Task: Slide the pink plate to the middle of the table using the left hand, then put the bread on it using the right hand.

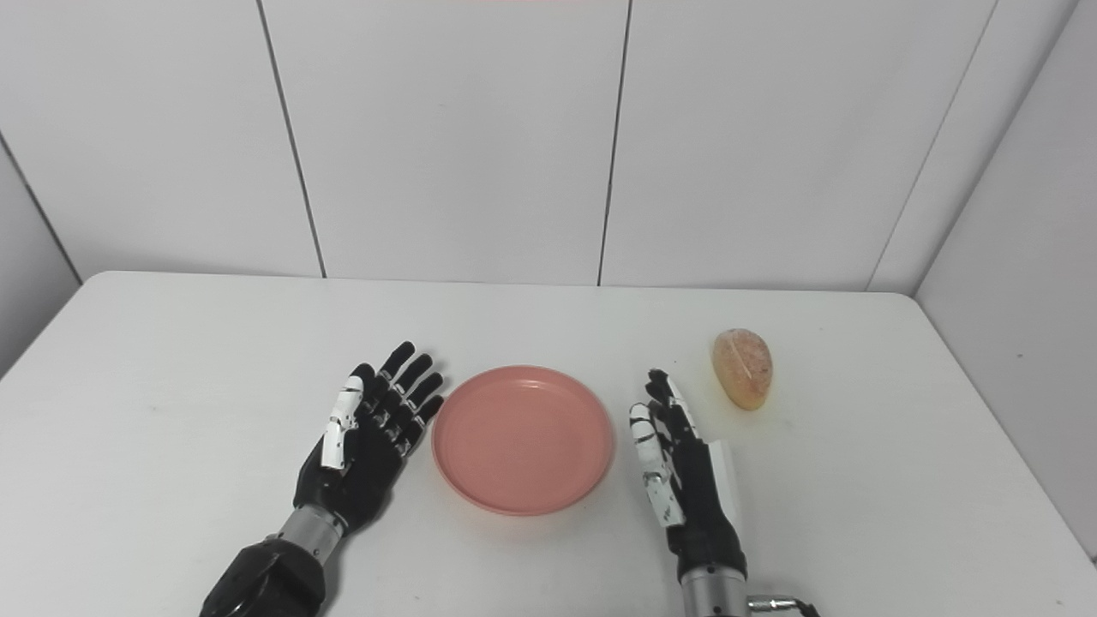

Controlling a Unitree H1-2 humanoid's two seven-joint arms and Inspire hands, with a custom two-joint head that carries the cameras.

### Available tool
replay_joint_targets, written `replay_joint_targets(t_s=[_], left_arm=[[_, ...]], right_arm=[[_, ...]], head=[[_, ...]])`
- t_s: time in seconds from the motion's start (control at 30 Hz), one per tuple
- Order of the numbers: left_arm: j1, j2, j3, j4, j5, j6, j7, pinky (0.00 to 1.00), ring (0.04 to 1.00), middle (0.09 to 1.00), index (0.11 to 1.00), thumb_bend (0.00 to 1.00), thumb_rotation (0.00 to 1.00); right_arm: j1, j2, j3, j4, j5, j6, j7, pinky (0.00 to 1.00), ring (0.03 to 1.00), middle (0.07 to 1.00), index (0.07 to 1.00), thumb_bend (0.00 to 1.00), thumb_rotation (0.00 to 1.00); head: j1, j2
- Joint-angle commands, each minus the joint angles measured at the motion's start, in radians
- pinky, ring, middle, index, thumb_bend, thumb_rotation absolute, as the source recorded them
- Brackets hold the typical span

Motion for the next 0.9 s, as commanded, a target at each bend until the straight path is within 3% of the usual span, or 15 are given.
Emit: replay_joint_targets(t_s=[0.0, 0.1, 0.43, 0.6, 0.87], left_arm=[[0.041, 0.001, 0.001, 0.032, 0.012, 0.018, 0.009, 1.00, 0.971, 0.970, 0.955, 0.34, 1.00], [0.044, -0.001, 0.004, 0.031, 0.011, 0.016, 0.010, 1.00, 0.968, 0.967, 0.955, 0.34, 1.00], [0.049, 0.015, 0.018, 0.054, -0.010, 0.003, -0.027, 1.00, 0.990, 0.991, 0.982, 0.33, 1.00], [0.044, 0.022, 0.026, 0.067, -0.022, 0.009, -0.033, 1.00, 0.996, 0.995, 0.986, 0.32, 1.00], [0.040, 0.028, 0.027, 0.075, -0.023, 0.010, -0.040, 1.00, 0.997, 0.998, 0.985, 0.31, 1.00]], right_arm=[[-0.044, -0.022, 0.006, -0.061, -0.049, 0.026, 0.004, 0.81, 0.892, 0.907, 0.914, 0.39, 0.99], [-0.064, -0.044, 0.013, -0.080, -0.106, 0.055, 0.009, 0.85, 0.890, 0.897, 0.904, 0.42, 0.92], [-0.154, -0.091, 0.008, -0.121, -0.218, 0.119, 0.037, 0.81, 0.873, 0.894, 0.891, 0.53, 0.74], [-0.207, -0.112, -0.015, -0.108, -0.246, 0.122, 0.031, 0.80, 0.859, 0.886, 0.885, 0.54, 0.69], [-0.272, -0.140, -0.065, -0.095, -0.281, 0.149, 0.020, 0.75, 0.835, 0.869, 0.882, 0.65, 0.63]], head=[[-0.012, -0.006], [-0.021, -0.010], [-0.093, -0.035], [-0.125, -0.044], [-0.141, -0.040]])
